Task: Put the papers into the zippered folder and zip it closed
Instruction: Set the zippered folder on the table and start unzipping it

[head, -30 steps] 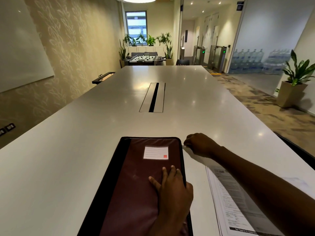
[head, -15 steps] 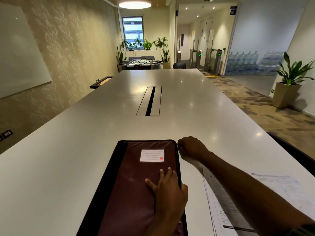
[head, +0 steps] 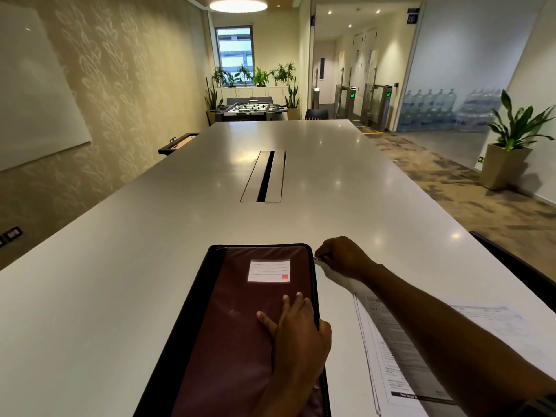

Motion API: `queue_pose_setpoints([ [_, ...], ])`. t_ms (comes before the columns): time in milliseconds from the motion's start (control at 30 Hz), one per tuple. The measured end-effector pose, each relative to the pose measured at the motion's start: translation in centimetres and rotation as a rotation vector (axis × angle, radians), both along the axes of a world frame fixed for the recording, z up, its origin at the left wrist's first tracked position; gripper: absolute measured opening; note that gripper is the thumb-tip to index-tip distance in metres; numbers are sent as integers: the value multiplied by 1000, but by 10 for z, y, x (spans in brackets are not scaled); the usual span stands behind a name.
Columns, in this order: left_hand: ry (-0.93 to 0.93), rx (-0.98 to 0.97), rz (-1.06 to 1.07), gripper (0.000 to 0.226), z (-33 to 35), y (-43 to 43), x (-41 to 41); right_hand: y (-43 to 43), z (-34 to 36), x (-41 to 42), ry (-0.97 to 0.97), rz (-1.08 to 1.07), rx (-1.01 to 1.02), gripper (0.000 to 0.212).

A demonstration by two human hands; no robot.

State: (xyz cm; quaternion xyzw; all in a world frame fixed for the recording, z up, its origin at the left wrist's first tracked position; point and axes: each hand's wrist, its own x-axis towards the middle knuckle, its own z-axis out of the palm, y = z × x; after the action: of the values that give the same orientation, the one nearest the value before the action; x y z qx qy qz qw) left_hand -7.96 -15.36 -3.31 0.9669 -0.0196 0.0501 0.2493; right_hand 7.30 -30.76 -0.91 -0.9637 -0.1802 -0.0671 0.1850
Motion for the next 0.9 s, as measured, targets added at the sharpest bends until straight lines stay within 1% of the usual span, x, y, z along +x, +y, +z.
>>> queue_pose_setpoints([
  [167, -2, -9, -6, 53, -2, 0, 1, 14, -8, -5, -77, -93, -119, 20],
  [433, -28, -42, 2, 51, -4, 0, 1, 26, -21, 1, -132, -221, 0, 19],
  [533, -30, -40, 0, 51, -5, 1, 1, 19, -18, 4, -94, -126, 9, 19],
  [600, -26, -47, 1, 52, -6, 0, 2, 7, -11, 3, -24, -26, 20, 19],
  [733, -33, -56, 7, 52, -9, 0, 4, 0, 2, -10, 39, 139, -49, 17],
  [800, -40, -60, 13, 52, -12, 0, 6, 3, 3, -21, 47, 184, -77, 16],
  [900, -54, -84, 17, 49, -13, 1, 8, 6, 3, -42, 46, 197, -121, 18],
])
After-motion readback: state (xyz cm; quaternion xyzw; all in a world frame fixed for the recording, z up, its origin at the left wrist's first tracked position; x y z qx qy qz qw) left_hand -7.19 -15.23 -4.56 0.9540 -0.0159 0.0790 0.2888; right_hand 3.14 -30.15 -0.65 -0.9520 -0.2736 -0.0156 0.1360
